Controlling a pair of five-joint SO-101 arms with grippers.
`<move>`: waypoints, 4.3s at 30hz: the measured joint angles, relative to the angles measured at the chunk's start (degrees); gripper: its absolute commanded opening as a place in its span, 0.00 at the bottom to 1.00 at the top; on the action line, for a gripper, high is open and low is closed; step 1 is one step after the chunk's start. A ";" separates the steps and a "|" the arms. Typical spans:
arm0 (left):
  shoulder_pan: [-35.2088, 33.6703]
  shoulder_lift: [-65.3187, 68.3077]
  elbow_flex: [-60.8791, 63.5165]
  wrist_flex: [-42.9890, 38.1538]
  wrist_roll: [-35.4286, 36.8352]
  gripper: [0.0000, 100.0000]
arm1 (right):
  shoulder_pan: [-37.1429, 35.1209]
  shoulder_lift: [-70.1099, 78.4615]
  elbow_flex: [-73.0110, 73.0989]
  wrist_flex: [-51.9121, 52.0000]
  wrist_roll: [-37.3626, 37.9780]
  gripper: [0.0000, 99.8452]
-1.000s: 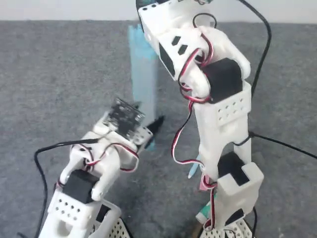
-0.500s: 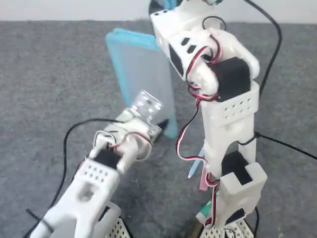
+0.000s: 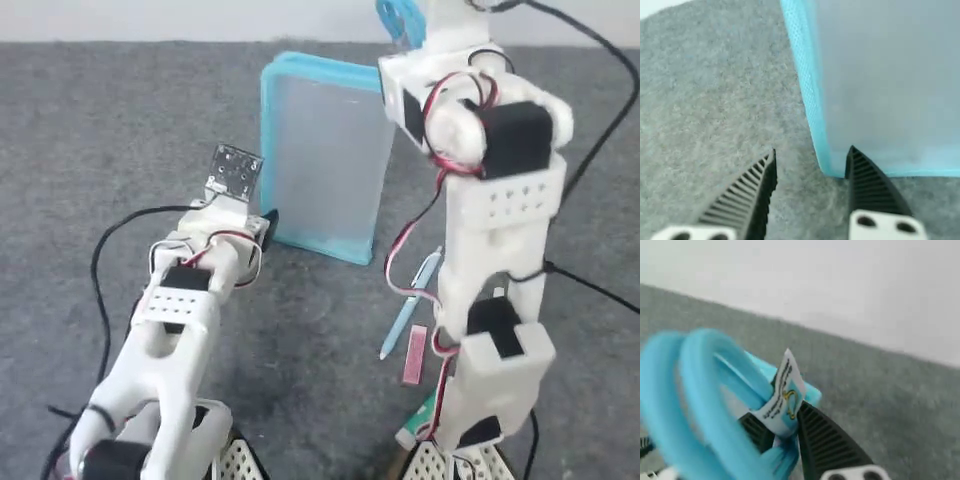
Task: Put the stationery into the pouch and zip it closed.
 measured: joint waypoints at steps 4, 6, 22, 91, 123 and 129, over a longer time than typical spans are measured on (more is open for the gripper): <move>-0.09 3.87 -1.93 0.09 3.16 0.21 | 4.66 7.03 -0.44 2.02 0.00 0.01; -0.09 4.40 -2.11 0.53 3.60 0.21 | 8.70 10.99 -0.44 2.11 -0.09 0.01; -0.09 2.29 -2.11 14.33 7.21 0.21 | 27.78 33.41 5.19 2.11 5.01 0.01; -22.59 -0.44 -2.11 18.02 7.03 0.22 | -28.92 -39.91 106.99 -42.73 7.21 0.27; -21.89 -0.44 -2.11 18.02 7.03 0.22 | -31.03 -38.51 121.93 -48.79 15.74 0.11; -21.54 -0.44 -2.11 18.02 7.03 0.22 | -31.03 -28.22 114.37 -49.41 14.86 0.11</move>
